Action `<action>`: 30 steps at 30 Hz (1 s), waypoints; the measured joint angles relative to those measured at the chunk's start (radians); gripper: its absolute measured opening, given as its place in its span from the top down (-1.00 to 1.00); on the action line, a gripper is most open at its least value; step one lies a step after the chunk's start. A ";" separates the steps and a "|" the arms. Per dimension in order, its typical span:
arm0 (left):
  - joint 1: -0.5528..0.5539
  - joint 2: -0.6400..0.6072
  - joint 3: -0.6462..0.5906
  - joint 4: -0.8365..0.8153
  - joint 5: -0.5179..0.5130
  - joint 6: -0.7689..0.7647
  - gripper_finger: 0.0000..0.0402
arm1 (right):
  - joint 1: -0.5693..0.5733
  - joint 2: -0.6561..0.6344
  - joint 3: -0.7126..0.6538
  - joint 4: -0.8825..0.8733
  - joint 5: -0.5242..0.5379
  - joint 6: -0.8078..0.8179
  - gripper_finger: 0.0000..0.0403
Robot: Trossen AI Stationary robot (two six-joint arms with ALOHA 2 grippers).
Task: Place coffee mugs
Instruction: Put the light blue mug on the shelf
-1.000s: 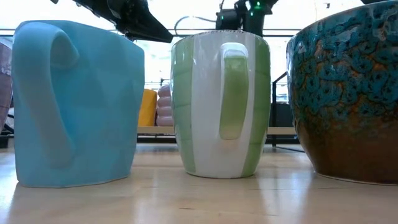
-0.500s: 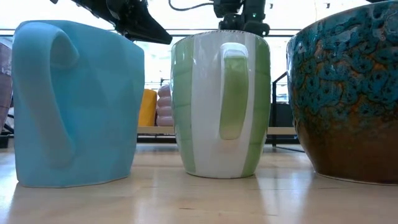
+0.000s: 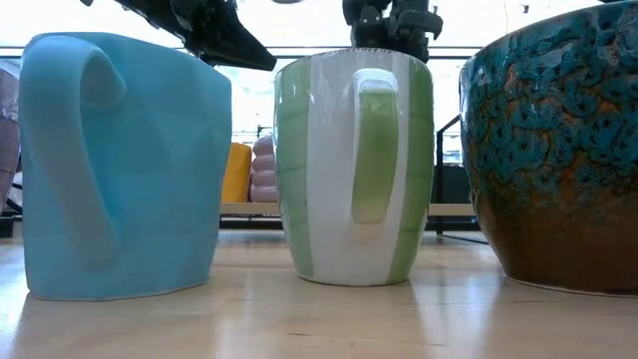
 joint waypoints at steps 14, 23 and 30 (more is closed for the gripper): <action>0.000 0.000 0.000 -0.001 0.000 0.000 0.59 | 0.043 0.000 -0.143 0.081 -0.024 0.066 0.82; 0.000 0.000 0.000 -0.001 0.000 0.000 0.59 | 0.041 0.000 -0.205 0.161 -0.006 0.109 0.82; 0.000 0.000 0.000 -0.001 0.000 0.001 0.59 | 0.035 0.000 -0.231 0.158 0.096 0.136 0.82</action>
